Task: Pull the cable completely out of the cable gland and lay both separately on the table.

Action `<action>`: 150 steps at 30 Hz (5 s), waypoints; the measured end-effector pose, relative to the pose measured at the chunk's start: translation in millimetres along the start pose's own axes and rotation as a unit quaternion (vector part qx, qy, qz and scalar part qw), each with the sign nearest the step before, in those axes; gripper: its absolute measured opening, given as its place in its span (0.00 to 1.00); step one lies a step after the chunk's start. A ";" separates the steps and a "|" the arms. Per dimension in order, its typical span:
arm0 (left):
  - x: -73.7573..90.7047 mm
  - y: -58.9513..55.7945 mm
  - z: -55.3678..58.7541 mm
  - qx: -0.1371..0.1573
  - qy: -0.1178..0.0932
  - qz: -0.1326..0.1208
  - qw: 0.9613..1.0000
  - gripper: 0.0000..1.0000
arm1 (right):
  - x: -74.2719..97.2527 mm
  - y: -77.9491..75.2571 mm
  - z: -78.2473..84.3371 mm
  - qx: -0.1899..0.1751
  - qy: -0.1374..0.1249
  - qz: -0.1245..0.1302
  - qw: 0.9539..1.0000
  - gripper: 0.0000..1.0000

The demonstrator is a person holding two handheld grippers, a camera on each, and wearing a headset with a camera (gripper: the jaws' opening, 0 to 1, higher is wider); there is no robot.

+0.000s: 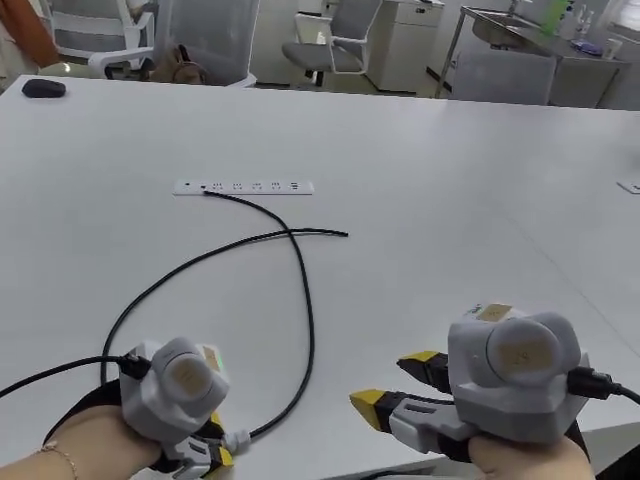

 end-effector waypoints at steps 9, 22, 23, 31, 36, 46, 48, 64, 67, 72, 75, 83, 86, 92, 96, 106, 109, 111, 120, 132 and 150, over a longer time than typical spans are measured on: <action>-2.4 2.2 -4.2 0.016 -0.011 -0.005 1.000 0.18 | -1.3 0.1 1.0 -0.002 0.001 -0.004 1.000 0.40; 14.3 -2.1 -2.6 0.019 0.000 0.021 1.000 0.17 | 0.4 -0.3 -2.9 0.006 -0.003 -0.028 1.000 0.39; 17.8 -3.1 -2.6 0.018 0.003 0.022 1.000 0.17 | -0.1 -0.7 -3.4 0.002 -0.003 -0.033 0.999 0.39; 57.7 -14.6 -8.7 0.002 -0.014 0.041 0.999 0.17 | -8.1 10.4 -16.0 0.035 0.014 -0.085 0.996 0.39; 78.1 -23.4 -9.1 -0.009 -0.019 0.038 0.999 0.17 | -16.9 29.3 -31.5 0.096 0.028 -0.139 0.985 0.38; 107.3 -38.6 -3.6 -0.036 -0.020 0.034 0.999 0.17 | -44.0 73.9 -61.7 0.257 0.103 -0.287 0.917 0.32; 110.1 -39.2 -1.8 -0.032 -0.022 0.033 0.999 0.17 | -50.3 79.8 -66.3 0.283 0.119 -0.297 0.904 0.32; 119.0 -49.0 -2.7 -0.057 -0.015 0.021 0.998 0.17 | -75.4 111.3 -66.6 0.364 0.179 -0.380 0.831 0.29; 117.8 -51.2 -3.3 -0.066 -0.010 0.022 0.998 0.17 | -75.7 115.4 -65.3 0.364 0.193 -0.396 0.821 0.27; 114.5 -52.3 -3.0 -0.072 -0.004 0.025 0.997 0.17 | -77.7 121.2 -62.5 0.380 0.210 -0.406 0.804 0.22; 113.5 -51.8 -2.2 -0.071 -0.005 0.027 0.997 0.17 | -79.4 121.4 -59.9 0.387 0.217 -0.408 0.798 0.21; 109.4 -47.8 1.1 -0.051 -0.022 0.056 0.997 0.17 | -79.5 122.8 -54.0 0.388 0.216 -0.411 0.796 0.11; 107.8 -46.6 2.1 -0.040 -0.027 0.068 0.997 0.17 | -76.7 124.4 -52.3 0.411 0.207 -0.390 0.798 0.11; 104.1 -41.4 4.5 -0.005 -0.042 0.103 0.994 0.16 | -75.5 125.7 -50.0 0.435 0.183 -0.355 0.807 0.10; 102.3 -36.9 6.5 0.025 -0.050 0.125 0.991 0.16 | -75.7 126.3 -50.5 0.467 0.152 -0.313 0.813 0.09; 101.5 -29.4 8.3 0.100 -0.091 0.193 0.972 0.16 | -68.6 129.6 -51.2 0.559 0.101 -0.209 0.796 0.09; 101.7 -28.8 7.9 0.100 -0.093 0.194 0.971 0.16 | -67.1 130.3 -49.9 0.565 0.097 -0.198 0.795 0.10; 103.9 -30.3 6.2 0.093 -0.095 0.183 0.974 0.16 | -68.4 128.0 -51.5 0.563 0.098 -0.204 0.795 0.11; 109.3 -37.4 2.6 0.035 -0.077 0.118 0.989 0.17 | -65.1 113.6 -61.9 0.475 0.163 -0.301 0.811 0.17; 112.0 -48.0 -5.3 -0.071 -0.053 0.034 0.995 0.17 | -70.7 116.3 -60.3 0.454 0.201 -0.332 0.802 0.12; 108.9 -42.6 -5.5 -0.026 -0.067 0.073 0.995 0.17 | -70.5 122.4 -55.2 0.503 0.176 -0.281 0.798 0.10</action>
Point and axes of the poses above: the centre of the closed fingertips' face, and the gripper's own axes: x roughly backward along the fingers, y roughly to its left, z roughly out of its underside, the point moved 7 cm from there along x, roughly backward along the fingers, and after that the axes turned 14 degrees about y, right-handed, at the moved point
